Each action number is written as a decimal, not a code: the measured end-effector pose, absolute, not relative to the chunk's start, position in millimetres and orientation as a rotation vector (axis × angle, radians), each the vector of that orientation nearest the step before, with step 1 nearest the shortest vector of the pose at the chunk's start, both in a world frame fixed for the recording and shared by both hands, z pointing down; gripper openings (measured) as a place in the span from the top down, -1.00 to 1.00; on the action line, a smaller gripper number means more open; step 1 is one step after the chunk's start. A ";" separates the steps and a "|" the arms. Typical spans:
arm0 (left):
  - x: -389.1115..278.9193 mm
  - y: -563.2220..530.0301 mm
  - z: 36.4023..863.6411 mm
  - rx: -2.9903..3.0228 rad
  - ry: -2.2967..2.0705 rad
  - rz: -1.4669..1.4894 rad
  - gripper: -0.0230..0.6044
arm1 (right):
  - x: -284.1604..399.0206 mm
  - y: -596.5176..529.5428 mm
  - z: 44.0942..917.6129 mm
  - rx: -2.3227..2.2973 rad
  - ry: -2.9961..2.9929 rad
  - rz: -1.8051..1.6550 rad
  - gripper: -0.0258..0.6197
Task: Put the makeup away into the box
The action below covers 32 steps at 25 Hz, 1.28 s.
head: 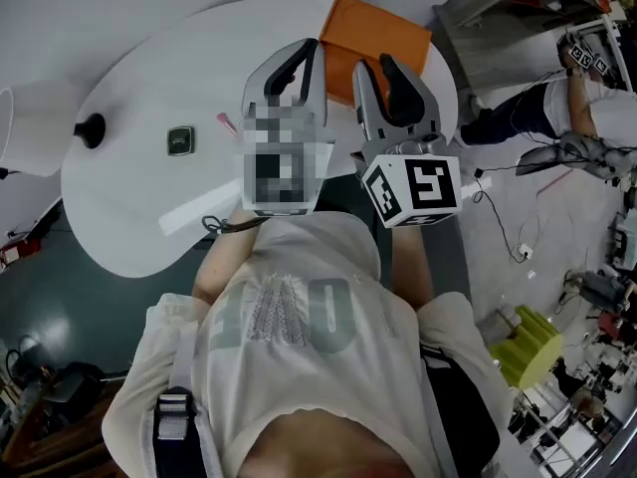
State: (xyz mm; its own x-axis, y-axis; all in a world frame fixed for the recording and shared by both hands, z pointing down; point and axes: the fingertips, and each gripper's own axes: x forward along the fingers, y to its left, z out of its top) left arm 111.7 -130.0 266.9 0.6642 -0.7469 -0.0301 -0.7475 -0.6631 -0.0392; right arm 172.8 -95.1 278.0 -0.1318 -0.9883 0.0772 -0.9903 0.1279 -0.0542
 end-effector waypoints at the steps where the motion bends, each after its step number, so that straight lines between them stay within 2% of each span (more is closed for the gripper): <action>1: 120.7 -128.7 269.8 -2.844 1.244 0.004 0.91 | 178.2 -90.8 277.7 2.072 -2.322 0.139 0.60; 6: 142.5 -121.4 280.2 -2.907 1.168 -0.030 0.91 | 197.6 -78.5 285.4 2.130 -2.261 0.163 0.57; 7: 143.7 -119.7 285.0 -2.918 1.162 -0.043 0.91 | 204.7 -77.9 292.7 2.139 -2.239 0.184 0.50; 9: 145.6 -115.4 294.5 -2.941 1.157 -0.069 0.91 | 229.8 -76.3 315.4 2.168 -2.159 0.251 0.20; 11: 147.1 -111.7 301.6 -2.947 1.155 -0.094 0.91 | 262.6 -71.1 346.6 2.194 -2.066 0.359 0.10; 15: 146.7 -110.6 309.3 -2.944 1.157 -0.128 0.91 | 310.5 -52.8 417.3 2.156 -1.943 0.590 0.10; 18: 145.1 -106.6 312.1 -2.939 1.142 -0.156 0.91 | 332.4 -34.9 463.5 2.048 -1.816 0.616 0.10; 26: 151.4 -101.8 325.7 -2.926 1.095 -0.241 0.91 | 370.8 -17.1 561.3 1.904 -1.629 0.767 0.10; 32: 151.5 -96.5 329.3 -2.939 1.079 -0.273 0.91 | 379.6 -19.5 598.3 1.850 -1.558 0.831 0.10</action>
State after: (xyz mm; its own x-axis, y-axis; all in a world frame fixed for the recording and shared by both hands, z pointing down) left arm 151.5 -96.5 329.3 0.7492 -0.6421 0.1627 -0.6423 -0.7642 -0.0587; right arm 379.6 -19.5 598.3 0.1255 -0.6290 0.7672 -0.9875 -0.1534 0.0358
